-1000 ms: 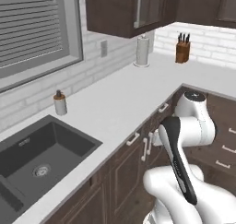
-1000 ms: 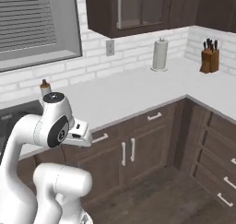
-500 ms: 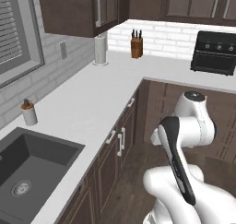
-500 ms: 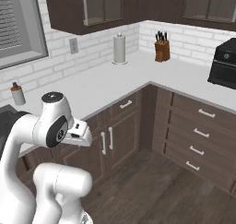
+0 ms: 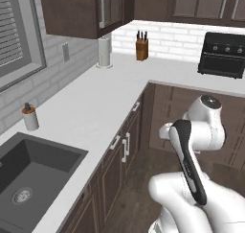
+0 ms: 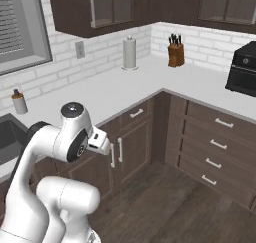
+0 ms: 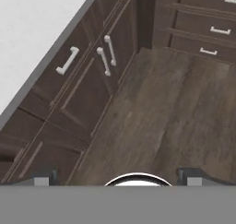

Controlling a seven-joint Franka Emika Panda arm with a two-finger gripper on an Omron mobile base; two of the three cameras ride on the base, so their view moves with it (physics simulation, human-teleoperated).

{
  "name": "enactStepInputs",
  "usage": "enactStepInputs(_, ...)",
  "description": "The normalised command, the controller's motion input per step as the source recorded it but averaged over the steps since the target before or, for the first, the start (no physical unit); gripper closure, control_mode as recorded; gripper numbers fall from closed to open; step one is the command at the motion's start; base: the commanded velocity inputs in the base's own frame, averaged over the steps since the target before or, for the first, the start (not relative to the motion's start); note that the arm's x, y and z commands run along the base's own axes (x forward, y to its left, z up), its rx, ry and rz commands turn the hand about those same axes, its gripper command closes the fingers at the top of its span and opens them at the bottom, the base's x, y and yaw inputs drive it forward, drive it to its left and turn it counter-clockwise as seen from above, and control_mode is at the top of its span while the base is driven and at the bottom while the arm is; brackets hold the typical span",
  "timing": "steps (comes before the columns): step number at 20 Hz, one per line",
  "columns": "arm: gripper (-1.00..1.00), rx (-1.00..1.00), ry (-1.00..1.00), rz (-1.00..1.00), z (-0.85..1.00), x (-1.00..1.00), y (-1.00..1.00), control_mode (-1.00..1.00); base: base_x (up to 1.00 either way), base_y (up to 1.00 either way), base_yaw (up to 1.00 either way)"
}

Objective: Take a straw from the drawer in front and place it inside the glass cup on the dining counter.

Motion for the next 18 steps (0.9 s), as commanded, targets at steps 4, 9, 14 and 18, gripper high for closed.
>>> enactStepInputs(4, -1.00, 0.20, -0.05, 0.09, -0.12, 0.36, -0.38, -1.00, 0.00, 0.00, 0.00)
enactStepInputs(9, -1.00, 0.19, -0.02, 0.04, -0.13, 0.38, -0.07, -1.00, 0.00, 0.00, 0.00)
enactStepInputs(14, -1.00, 0.17, 0.00, -0.01, -0.07, 0.38, 0.17, -1.00, 0.00, 0.00, 0.00)
enactStepInputs(18, -1.00, 0.16, 0.00, 0.00, -0.20, 0.62, 0.29, -1.00, 0.00, 0.00, 0.00)
